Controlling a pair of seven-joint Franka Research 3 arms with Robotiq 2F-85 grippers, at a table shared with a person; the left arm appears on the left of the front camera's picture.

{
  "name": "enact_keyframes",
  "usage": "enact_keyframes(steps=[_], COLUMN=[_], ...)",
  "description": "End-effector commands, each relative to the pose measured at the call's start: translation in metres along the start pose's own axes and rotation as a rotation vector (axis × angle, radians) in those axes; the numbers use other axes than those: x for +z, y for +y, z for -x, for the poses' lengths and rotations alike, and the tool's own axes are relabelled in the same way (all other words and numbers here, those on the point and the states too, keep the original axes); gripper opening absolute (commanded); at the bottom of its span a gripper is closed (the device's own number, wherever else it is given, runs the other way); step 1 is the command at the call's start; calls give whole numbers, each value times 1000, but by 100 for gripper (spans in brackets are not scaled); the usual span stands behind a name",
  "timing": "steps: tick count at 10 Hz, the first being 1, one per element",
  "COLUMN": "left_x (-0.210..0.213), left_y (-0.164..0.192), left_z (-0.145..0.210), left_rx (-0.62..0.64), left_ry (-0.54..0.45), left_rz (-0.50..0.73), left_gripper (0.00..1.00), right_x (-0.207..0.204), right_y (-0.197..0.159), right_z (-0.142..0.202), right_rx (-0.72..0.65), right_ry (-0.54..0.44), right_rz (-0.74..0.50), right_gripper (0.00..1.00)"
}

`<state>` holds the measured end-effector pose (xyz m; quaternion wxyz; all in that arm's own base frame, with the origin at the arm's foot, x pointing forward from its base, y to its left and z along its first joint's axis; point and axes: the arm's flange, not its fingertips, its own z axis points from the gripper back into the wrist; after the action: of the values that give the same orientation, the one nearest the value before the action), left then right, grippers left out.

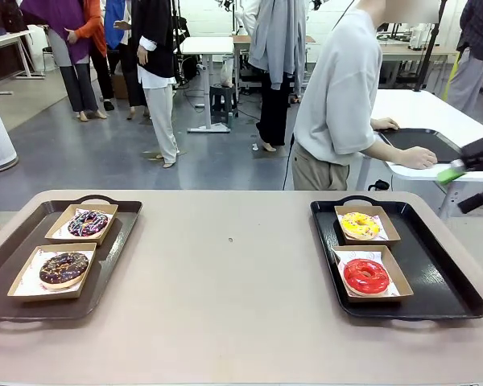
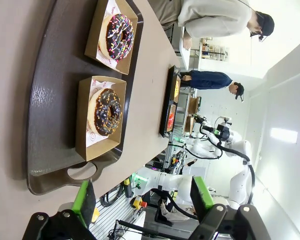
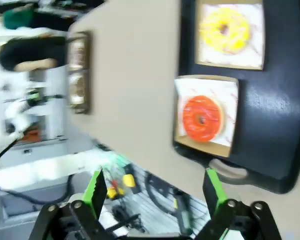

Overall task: Individually package the donuts and arrange them on the tray.
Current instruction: Place the picked Paper togo box on the Handle tray.

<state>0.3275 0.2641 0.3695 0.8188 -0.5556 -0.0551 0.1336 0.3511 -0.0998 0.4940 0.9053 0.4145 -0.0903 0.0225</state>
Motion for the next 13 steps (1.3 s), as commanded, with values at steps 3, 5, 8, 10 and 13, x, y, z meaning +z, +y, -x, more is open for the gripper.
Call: enact_keyframes(steps=[3,5,8,10,13], left_x=[2,2,2,2,2], left_y=[-2,-2,-2,-2,-2], left_z=[1,1,1,1,1], left_rx=[-3,-3,-3,-3,-3], left_ry=[-5,-5,-5,-5,-5], left_rz=[1,1,1,1,1], left_gripper=[100,100,100,100,100], right_x=[29,34,36,32,33], right_y=[-119,-168,-191,-183,-195], right_z=[41,58,72,70,77], right_rx=[12,-35,-66,-32,-83], right_ry=[-37,-86,-163,-171,-143], right_rz=[-383,-470,-473,-441,-469], right_gripper=[100,100,100,100,100])
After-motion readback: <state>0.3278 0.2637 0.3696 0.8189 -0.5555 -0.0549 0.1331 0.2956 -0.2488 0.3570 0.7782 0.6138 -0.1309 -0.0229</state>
